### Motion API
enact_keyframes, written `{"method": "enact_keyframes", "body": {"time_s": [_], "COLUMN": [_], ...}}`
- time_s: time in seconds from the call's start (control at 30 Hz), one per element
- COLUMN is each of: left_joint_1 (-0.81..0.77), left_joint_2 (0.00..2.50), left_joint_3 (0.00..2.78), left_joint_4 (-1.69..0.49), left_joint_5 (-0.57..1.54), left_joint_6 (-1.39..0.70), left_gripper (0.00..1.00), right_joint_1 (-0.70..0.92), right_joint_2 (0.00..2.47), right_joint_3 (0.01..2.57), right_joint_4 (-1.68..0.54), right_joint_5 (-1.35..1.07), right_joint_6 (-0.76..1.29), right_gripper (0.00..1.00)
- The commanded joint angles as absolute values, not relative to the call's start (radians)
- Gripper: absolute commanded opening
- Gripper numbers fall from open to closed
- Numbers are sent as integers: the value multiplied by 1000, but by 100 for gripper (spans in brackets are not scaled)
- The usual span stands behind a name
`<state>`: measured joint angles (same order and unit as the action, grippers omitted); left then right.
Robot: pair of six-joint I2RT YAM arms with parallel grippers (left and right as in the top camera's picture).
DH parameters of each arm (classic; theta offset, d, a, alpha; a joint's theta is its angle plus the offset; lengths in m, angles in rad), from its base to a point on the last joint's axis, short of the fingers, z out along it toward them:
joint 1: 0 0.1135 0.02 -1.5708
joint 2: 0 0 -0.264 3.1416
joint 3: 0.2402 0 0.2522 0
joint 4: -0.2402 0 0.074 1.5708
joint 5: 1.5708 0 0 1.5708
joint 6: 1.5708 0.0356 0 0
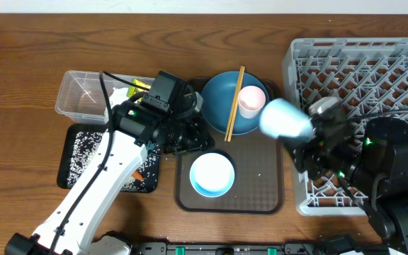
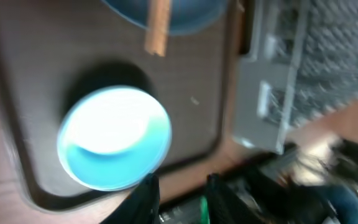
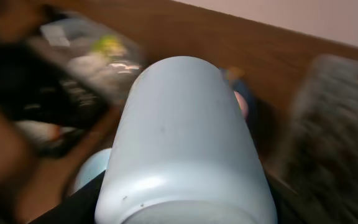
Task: Sort waste into correct bins and load items into the dishwasher rack
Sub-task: 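Carry the blue cup with the right gripper over the dish rack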
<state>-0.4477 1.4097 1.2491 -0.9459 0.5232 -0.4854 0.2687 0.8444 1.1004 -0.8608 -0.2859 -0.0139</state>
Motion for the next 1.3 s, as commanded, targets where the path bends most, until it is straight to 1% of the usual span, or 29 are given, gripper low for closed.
{"method": "enact_keyframes", "body": {"time_s": [0.0, 0.07, 0.13, 0.17, 0.2, 0.3, 0.37, 0.5, 0.6, 0.73, 1.07, 1.27], "left_joint_1": [-443, -443, -443, -443, -443, -443, -443, -443, -443, -443, -443, -443], "left_joint_2": [1404, 1404, 1404, 1404, 1404, 1404, 1404, 1404, 1404, 1404, 1404, 1404], "left_joint_3": [1243, 1243, 1243, 1243, 1243, 1243, 1243, 1243, 1243, 1243, 1243, 1243], "left_joint_4": [-920, -899, -883, -878, -875, -872, -873, -873, -873, -873, -873, -873], "left_joint_5": [357, 350, 350, 349, 349, 345, 345, 345, 346, 346, 346, 346], "left_joint_6": [-495, -495, -495, -495, -495, -494, -494, -494, -494, -494, -494, -494], "left_gripper": [30, 31, 42, 43, 44, 46, 54, 79, 89, 93, 99, 100], "right_joint_1": [262, 245, 220, 204, 187, 147, 123, 94, 84, 70, -16, -39], "right_joint_2": [865, 890, 926, 950, 977, 1056, 1121, 1234, 1313, 1399, 1546, 1583], "right_joint_3": [1119, 1119, 1128, 1138, 1151, 1209, 1269, 1369, 1415, 1433, 1432, 1432], "right_joint_4": [-872, -871, -872, -875, -879, -910, -940, -966, -968, -961, -982, -979], "right_joint_5": [-6, 25, 38, 37, 36, 34, 27, 26, 26, 26, 4, -109], "right_joint_6": [122, 127, 127, 127, 127, 126, 114, 80, 62, 43, -1, -40], "right_gripper": [25, 17, 13, 9, 1, 1, 1, 1, 1, 1, 1, 1]}}
